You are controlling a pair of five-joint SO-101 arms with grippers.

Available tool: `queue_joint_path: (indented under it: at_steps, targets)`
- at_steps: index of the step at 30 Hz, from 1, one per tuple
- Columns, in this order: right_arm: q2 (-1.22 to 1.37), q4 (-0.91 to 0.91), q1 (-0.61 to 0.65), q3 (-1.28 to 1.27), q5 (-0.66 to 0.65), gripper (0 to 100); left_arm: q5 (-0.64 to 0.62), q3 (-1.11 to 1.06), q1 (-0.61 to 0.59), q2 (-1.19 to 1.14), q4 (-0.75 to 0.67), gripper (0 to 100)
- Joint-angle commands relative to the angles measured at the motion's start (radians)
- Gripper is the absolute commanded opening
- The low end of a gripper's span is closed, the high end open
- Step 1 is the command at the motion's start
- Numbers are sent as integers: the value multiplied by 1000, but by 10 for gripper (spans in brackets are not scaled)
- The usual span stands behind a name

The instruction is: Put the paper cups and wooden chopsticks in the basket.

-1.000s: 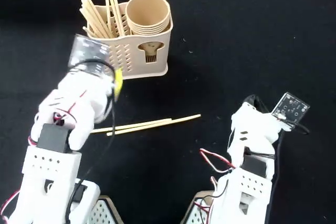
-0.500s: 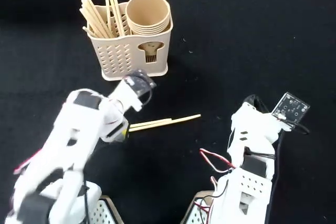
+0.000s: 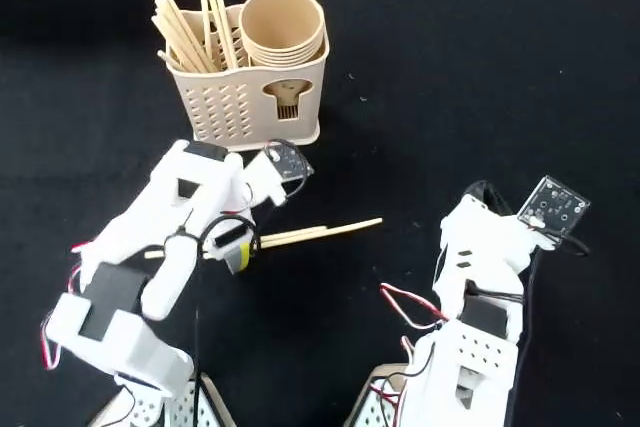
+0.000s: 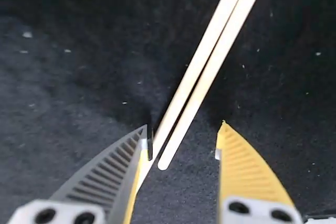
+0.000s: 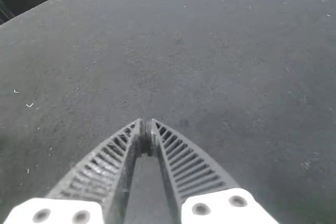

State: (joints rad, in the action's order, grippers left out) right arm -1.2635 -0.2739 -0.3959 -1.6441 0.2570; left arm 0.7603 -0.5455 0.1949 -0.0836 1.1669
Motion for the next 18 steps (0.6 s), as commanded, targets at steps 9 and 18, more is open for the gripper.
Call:
queue_joint_path:
  at_steps: [9, 18]
  targets:
    - [-8, 20, 12, 51, 0, 35, 9, 61, 7, -58, -72, 216]
    - [-8, 21, 12, 51, 0, 35, 8, 38, 53, -55, -61, 73]
